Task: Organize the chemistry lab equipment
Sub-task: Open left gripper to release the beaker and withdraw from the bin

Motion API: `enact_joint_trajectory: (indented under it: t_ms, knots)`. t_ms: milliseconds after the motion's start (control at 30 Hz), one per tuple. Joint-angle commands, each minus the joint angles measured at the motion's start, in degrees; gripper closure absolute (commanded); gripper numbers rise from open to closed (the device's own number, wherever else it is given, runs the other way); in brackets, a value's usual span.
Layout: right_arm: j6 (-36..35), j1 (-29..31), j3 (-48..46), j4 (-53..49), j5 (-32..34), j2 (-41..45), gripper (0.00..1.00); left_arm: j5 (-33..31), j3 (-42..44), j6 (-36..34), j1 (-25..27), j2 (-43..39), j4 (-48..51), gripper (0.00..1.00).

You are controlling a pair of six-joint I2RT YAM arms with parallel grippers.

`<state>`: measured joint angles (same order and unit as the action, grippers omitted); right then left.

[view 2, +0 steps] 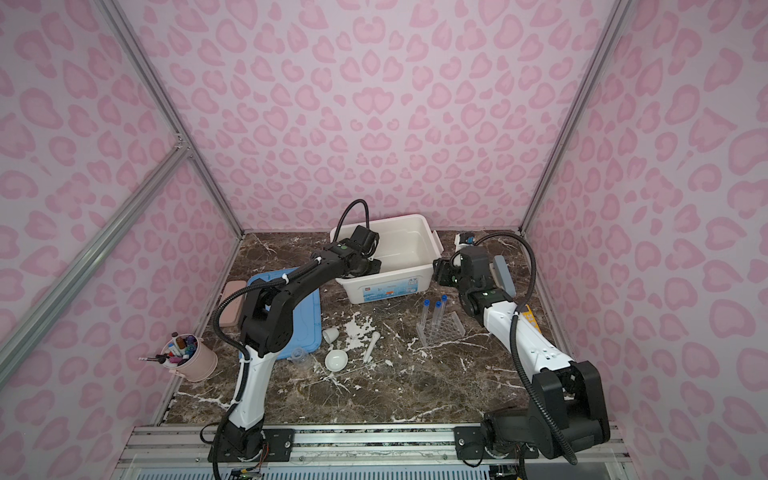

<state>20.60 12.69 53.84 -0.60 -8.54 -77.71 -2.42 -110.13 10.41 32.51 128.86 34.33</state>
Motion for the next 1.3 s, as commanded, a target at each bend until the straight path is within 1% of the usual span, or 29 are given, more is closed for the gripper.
enact_joint_trajectory:
  t_ms: [0, 300, 400, 467, 600, 667, 867, 967, 1033, 1167, 1267]
  knots:
    - [0.2, 0.0, 0.0, -0.2, 0.8, 0.3, 0.32, 1.7, -0.3, 0.0, 0.1, -2.0, 0.8, 0.52]
    - [-0.2, 0.0, -0.1, -0.9, 1.1, 1.1, 0.32, 2.5, -0.6, 1.1, 0.6, -5.6, -0.3, 0.4]
    - [-0.3, 0.0, -0.3, -1.0, 1.1, 1.3, 0.32, 1.7, -0.7, 1.4, 0.9, -7.5, -0.6, 0.33]
    - [-0.4, 0.0, -0.4, -1.0, 1.2, 1.6, 0.32, 0.6, -0.7, 1.4, 1.2, -9.2, -0.7, 0.23]
    - [-0.6, 0.0, -0.8, -0.9, 1.3, 2.0, 0.31, -3.2, 0.2, 1.2, 1.8, -13.1, -0.9, 0.19]
    - [-1.0, -0.1, -0.9, -1.2, 1.6, 2.5, 0.31, -6.1, 2.2, 1.2, 2.3, -16.1, -1.9, 0.17]
    - [-1.8, -0.3, -1.9, -1.3, 2.3, 4.0, 0.29, -13.2, 14.2, 3.4, 3.2, -28.7, -4.3, 0.08]
    - [-2.2, -0.7, -2.2, -1.3, 2.4, 4.7, 0.28, -17.3, 22.9, 5.7, 3.3, -36.0, -3.9, 0.07]
    - [-2.4, -1.0, -2.6, -1.2, 2.4, 5.0, 0.27, -21.2, 29.6, 7.9, 3.5, -41.6, -3.4, 0.07]
    - [-2.8, -1.6, -2.8, -0.8, 2.0, 5.2, 0.26, -27.3, 40.8, 13.3, 3.6, -51.1, 0.3, 0.02]
    - [-2.8, -1.9, -2.7, -0.7, 1.8, 4.7, 0.25, -27.8, 46.4, 17.9, 3.6, -56.7, 4.7, 0.01]
